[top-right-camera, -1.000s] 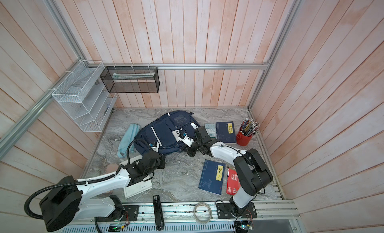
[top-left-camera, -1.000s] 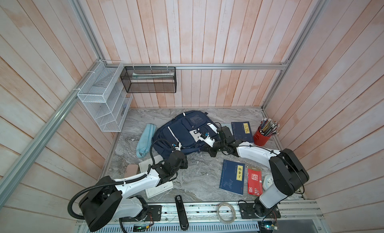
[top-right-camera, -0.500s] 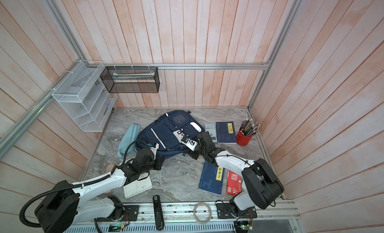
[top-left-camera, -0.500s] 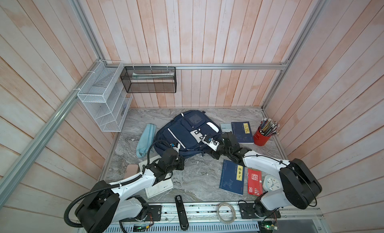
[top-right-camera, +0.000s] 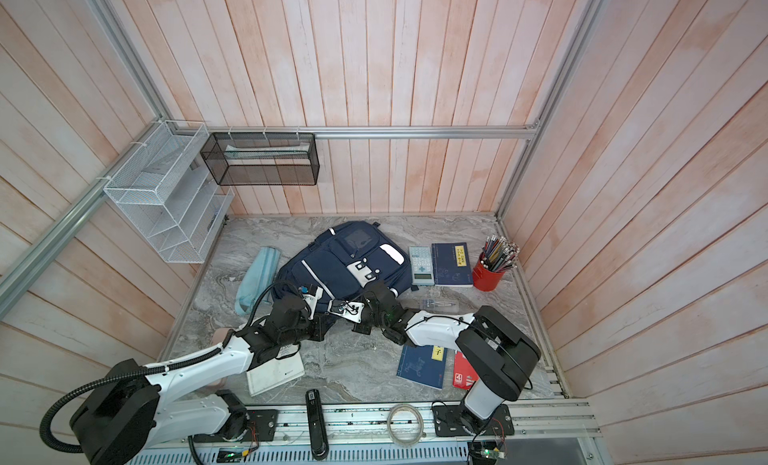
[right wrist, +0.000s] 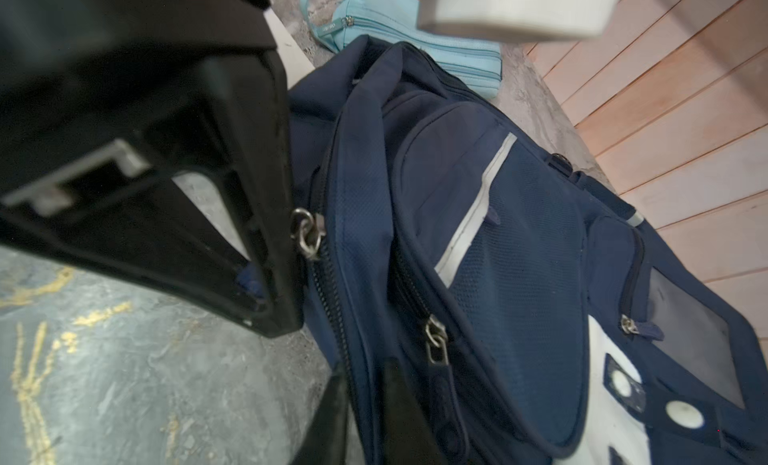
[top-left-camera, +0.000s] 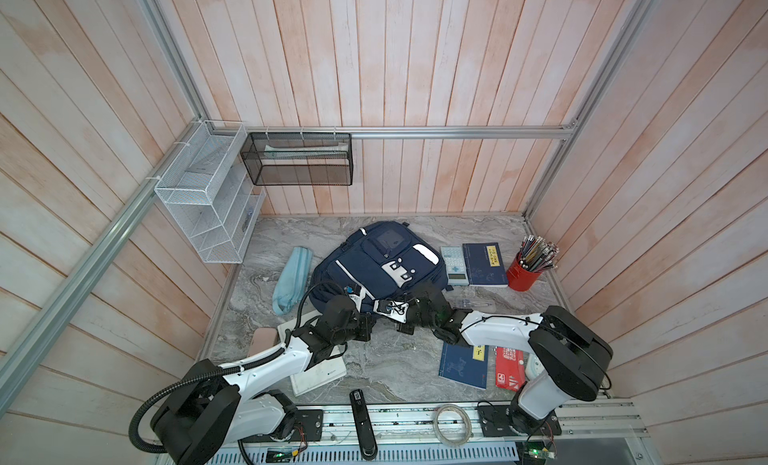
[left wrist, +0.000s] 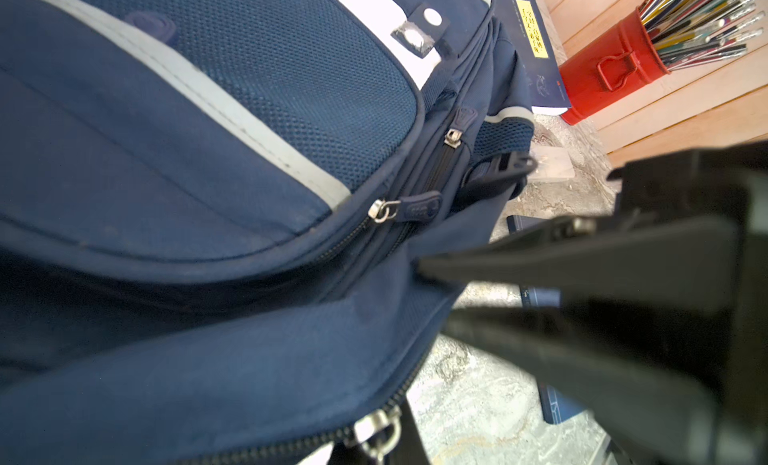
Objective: Pack the student bag
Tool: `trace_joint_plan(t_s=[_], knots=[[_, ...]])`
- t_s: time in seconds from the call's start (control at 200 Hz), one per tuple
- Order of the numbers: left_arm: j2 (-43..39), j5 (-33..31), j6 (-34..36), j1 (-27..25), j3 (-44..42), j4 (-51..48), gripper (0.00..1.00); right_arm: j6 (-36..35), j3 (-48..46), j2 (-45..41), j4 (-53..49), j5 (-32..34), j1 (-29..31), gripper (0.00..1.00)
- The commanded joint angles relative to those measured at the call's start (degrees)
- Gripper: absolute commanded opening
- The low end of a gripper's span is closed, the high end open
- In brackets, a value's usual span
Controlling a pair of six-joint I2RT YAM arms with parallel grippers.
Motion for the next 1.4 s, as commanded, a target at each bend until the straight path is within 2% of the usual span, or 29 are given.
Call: trace_joint_plan(t_s=[0.0,0.17,0.32,0.505,0.575,0.645,0.75,0.915,1.01,1.075,1.12,1.225,1.395], knots=[[-1.35,-0.81,-0.62,-0.01,-0.46,1.45,0.0,-0.75,0.81,-0.53,-1.06,3.19,0.32,0.0],[-1.34,-1.72,-2.02,5.79,-0.08,-2.64,0.0,-3.99,-2.75,-4.33,-3.68,4.37,0.35,0.0],[-2.97,-1.46,-0.75,11.29,1.6,-6.91,0.0,-5.16,-8.56,-8.62,2.01,7.87,0.2,0.0],[-3.77,1.11,2.83,22.88,4.72,-10.61,0.0,-7.36,-12.64,-12.1,5.79,0.66,-3.27,0.0],[-6.12,-0.77,3.79,23.34,7.46,-15.21,0.0,-7.82,-13.08,-12.26,5.53,-0.34,-5.42,0.0],[-8.64,1.1,3.63,23.51,7.45,-15.8,0.0,-8.1,-12.61,-11.72,5.68,-0.15,-7.32,0.0],[-10.83,5.28,2.69,22.56,6.28,-16.9,0.0,-8.44,-10.48,-9.5,5.16,3.65,-9.78,0.0],[-13.1,6.5,-1.97,16.39,1.64,-15.47,0.0,-6.51,-7.76,-7.43,3.49,5.54,-12.98,0.0],[-12.82,4.84,-6.43,8.11,0.77,-13.19,0.0,-3.62,-6.62,-8.76,1.0,2.72,-13.0,0.16],[-11.91,2.66,-8.58,3.05,1.26,-11.51,0.0,-0.06,-6.23,-10.56,-0.23,0.02,-12.52,0.35],[-10.8,2.81,-9.18,1.14,1.66,-9.69,0.0,1.83,-5.82,-12.01,-1.84,-1.8,-11.67,0.42],[-7.22,3.01,-8.99,0.05,2.49,-6.55,0.0,2.78,-5.61,-15.17,-4.61,-3.31,-7.71,0.51],[-2.56,5.17,-9.53,-1.87,4.53,-2.78,0.0,-1.9,-6.92,-15.64,-4.16,-4.28,-1.26,0.56]])
